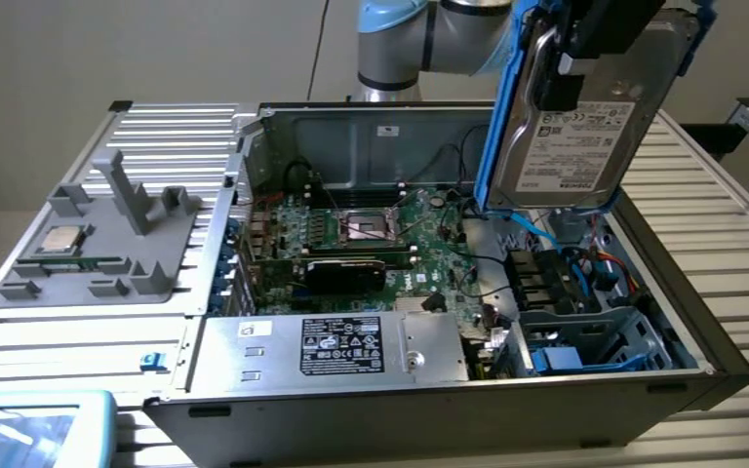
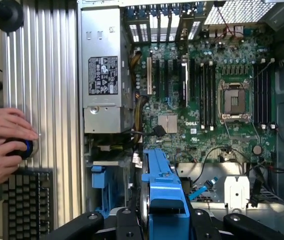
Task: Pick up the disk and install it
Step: 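Pick up the disk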
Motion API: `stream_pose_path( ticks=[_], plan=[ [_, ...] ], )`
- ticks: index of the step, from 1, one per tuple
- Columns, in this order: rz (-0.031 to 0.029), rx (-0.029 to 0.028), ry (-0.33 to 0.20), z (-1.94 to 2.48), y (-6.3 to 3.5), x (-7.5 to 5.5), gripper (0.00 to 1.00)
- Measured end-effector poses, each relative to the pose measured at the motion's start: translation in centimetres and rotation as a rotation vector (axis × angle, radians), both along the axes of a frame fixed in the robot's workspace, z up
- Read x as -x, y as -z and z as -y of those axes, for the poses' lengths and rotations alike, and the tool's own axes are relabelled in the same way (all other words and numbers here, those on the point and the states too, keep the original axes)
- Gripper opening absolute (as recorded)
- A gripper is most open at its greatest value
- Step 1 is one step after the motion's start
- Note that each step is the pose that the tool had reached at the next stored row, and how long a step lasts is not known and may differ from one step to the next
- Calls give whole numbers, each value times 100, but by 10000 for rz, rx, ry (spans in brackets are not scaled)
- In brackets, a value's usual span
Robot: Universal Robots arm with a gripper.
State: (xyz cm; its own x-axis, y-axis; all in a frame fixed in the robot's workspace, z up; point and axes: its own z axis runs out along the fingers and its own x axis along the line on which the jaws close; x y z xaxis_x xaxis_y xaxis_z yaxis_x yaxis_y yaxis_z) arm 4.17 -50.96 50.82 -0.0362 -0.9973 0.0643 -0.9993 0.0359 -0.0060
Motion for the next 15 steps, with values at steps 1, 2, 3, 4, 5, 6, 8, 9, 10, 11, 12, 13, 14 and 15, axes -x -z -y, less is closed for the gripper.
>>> stream_pose_path(
  ticks=[1,2,3,4,5,6,8,9,10,11,12,13,14,15],
  plan=[
    [0,0,0,30,0,-17,37],
    [0,0,0,60,0,-34,37],
    [0,0,0,88,0,-51,37],
    [0,0,0,116,0,-67,37],
    [0,0,0,144,0,-83,37],
    [-1,1,0,172,0,-99,37],
    [0,-1,0,230,1,-130,37],
    [0,0,0,259,0,-146,37],
    [0,0,0,289,0,-163,37],
    [0,0,0,318,0,-177,37],
    [0,0,0,346,0,-190,37],
    [0,0,0,373,0,-202,37],
    [0,0,0,401,0,-214,37],
    [0,0,0,428,0,-226,37]
  ],
)
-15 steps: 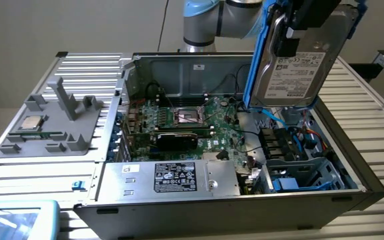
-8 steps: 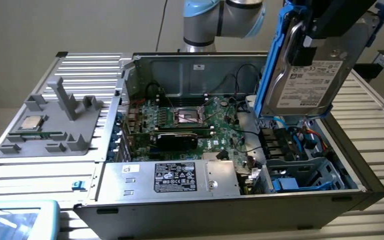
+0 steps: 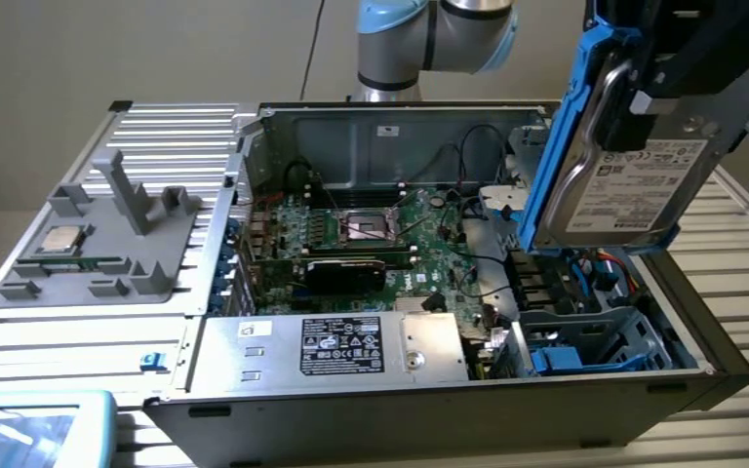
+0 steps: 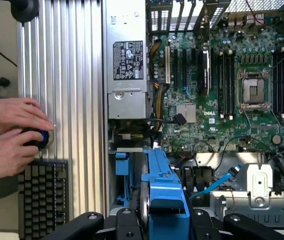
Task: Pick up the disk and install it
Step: 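Pick up the disk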
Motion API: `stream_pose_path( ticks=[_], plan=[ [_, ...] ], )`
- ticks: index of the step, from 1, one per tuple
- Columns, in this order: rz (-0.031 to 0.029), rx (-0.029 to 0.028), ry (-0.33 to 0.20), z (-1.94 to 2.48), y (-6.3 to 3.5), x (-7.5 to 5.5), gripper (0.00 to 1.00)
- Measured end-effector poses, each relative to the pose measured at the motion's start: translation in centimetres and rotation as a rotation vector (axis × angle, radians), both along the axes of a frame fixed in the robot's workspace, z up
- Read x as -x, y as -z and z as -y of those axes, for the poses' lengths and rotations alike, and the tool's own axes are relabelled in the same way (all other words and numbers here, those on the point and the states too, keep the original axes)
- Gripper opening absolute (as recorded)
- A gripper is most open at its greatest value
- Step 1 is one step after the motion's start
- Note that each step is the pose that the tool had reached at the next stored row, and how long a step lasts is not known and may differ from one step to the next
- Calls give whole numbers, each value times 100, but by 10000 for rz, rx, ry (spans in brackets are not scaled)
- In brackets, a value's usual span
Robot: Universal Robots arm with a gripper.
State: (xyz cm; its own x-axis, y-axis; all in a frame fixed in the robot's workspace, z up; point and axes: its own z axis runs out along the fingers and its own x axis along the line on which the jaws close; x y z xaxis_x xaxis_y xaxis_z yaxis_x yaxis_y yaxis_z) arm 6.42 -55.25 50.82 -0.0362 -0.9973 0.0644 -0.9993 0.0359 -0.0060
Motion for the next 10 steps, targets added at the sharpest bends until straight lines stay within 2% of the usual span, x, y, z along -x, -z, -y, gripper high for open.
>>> stream_pose_path(
  ticks=[10],
  plan=[
    [0,-1,1,270,15,-96,37]
  ],
)
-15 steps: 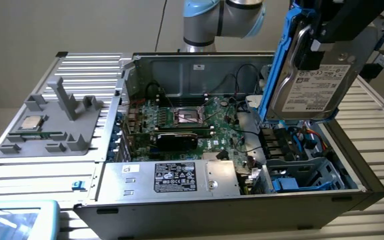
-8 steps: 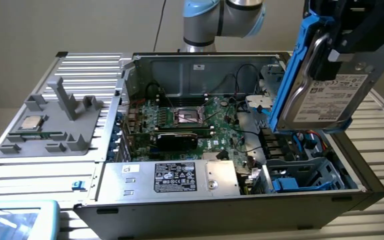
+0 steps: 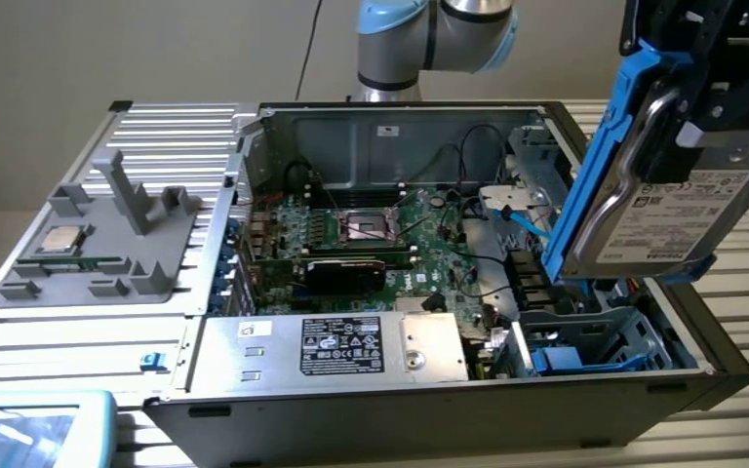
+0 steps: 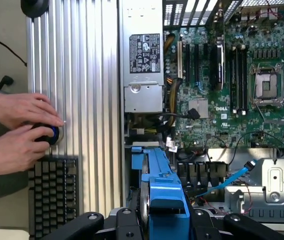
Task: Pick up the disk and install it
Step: 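Pick up the disk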
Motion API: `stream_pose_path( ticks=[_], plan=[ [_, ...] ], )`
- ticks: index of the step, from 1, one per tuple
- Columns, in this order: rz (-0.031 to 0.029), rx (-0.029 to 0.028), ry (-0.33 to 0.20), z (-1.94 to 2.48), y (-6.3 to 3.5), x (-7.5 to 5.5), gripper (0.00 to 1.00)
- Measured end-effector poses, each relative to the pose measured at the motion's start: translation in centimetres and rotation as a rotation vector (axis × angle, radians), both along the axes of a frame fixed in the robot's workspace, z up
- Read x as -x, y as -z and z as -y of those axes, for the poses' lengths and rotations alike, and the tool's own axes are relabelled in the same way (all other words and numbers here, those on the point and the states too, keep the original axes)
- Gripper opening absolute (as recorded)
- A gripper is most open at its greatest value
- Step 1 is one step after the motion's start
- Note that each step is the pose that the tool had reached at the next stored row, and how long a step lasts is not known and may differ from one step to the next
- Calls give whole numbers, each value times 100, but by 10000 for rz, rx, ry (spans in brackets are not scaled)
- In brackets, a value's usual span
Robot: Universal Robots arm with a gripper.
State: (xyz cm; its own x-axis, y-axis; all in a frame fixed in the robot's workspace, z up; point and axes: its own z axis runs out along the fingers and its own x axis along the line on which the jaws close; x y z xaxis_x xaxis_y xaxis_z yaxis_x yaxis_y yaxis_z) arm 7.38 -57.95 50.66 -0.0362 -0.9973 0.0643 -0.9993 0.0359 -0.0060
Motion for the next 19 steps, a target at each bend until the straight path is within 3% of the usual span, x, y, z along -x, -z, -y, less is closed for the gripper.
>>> stream_pose_path(
  ticks=[7,19],
  plan=[
    [0,-1,2,69,100,-42,37],
    [0,-44,9,124,293,-87,37]
  ],
)
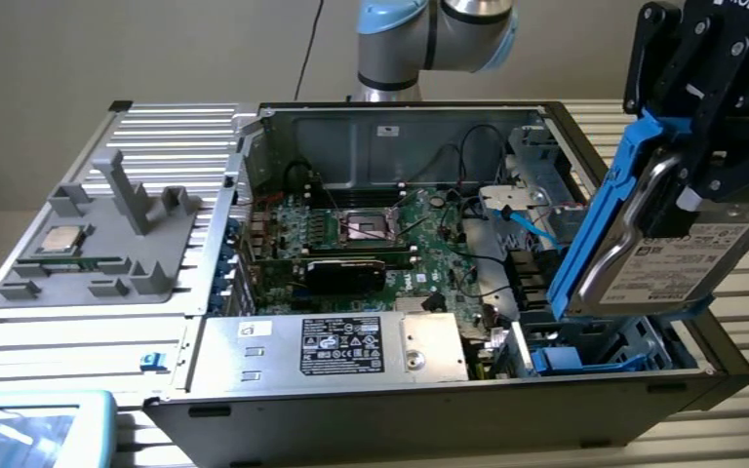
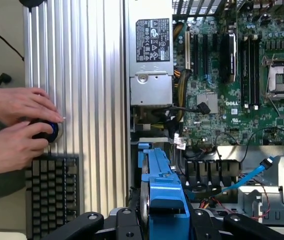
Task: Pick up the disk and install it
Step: 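Pick up the disk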
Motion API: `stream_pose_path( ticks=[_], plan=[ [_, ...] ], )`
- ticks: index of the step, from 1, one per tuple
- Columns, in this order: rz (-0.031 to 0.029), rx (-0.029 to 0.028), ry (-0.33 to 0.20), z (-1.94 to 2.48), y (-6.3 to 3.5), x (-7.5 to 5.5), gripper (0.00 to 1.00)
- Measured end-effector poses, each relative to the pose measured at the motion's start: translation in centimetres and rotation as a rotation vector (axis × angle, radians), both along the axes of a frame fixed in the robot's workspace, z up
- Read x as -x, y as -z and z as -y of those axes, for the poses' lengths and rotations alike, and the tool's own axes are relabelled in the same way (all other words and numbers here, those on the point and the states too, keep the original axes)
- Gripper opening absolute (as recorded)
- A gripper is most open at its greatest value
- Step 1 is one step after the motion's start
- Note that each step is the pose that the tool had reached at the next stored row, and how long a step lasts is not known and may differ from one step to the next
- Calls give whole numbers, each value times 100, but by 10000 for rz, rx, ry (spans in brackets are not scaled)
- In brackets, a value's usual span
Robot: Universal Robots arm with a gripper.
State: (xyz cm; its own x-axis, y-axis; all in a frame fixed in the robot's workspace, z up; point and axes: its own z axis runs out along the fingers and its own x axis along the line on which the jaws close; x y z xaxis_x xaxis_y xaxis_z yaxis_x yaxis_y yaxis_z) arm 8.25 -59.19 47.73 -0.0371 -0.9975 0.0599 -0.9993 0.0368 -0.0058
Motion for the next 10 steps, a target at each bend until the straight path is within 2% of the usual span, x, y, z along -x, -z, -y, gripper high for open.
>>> stream_pose_path(
  ticks=[8,10],
  plan=[
    [0,-58,7,2,99,-6,37],
    [0,-61,7,-15,109,-7,37]
  ],
)
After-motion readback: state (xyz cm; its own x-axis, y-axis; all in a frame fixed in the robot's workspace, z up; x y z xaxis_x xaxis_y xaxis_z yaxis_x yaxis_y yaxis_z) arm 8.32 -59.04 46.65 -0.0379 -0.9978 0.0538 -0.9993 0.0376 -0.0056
